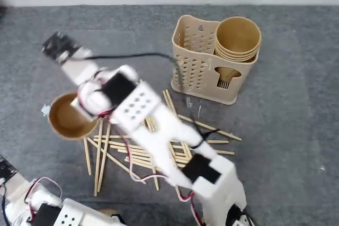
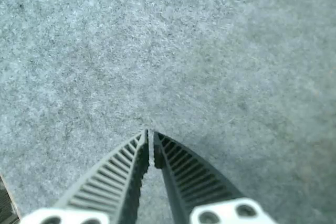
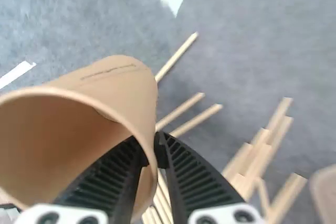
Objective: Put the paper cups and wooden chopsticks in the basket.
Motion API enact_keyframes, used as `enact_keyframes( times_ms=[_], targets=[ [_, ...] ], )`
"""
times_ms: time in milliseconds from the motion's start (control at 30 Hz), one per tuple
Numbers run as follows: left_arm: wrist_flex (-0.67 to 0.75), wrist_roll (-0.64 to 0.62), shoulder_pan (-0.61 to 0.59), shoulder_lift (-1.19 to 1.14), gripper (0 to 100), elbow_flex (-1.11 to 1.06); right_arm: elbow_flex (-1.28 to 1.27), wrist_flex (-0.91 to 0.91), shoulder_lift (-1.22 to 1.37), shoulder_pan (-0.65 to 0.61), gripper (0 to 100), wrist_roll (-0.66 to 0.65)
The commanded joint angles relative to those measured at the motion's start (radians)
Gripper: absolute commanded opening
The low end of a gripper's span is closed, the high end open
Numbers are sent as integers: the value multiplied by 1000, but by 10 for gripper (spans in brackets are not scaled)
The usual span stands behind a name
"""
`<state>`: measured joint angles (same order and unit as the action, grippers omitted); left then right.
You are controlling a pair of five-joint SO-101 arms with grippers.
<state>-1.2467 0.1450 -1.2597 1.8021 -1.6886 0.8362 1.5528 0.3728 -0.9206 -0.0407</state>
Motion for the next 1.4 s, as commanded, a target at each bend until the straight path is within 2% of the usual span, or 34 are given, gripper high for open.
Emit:
enact_keyframes(
  times_ms=[0,300,600,767,1067,1367],
  targets=[
    [12,6,-8,14,15,5,121,96,-147,70,9,-55],
    [12,6,-8,14,15,5,230,209,-341,352,8,-207],
    [12,6,-8,14,15,5,229,214,-432,705,8,-299],
    [12,6,-8,14,15,5,229,205,-429,860,8,-336],
    [12,6,-8,14,15,5,229,205,-341,978,9,-364],
    [12,6,-8,14,15,5,235,214,-269,983,12,-362]
  ],
)
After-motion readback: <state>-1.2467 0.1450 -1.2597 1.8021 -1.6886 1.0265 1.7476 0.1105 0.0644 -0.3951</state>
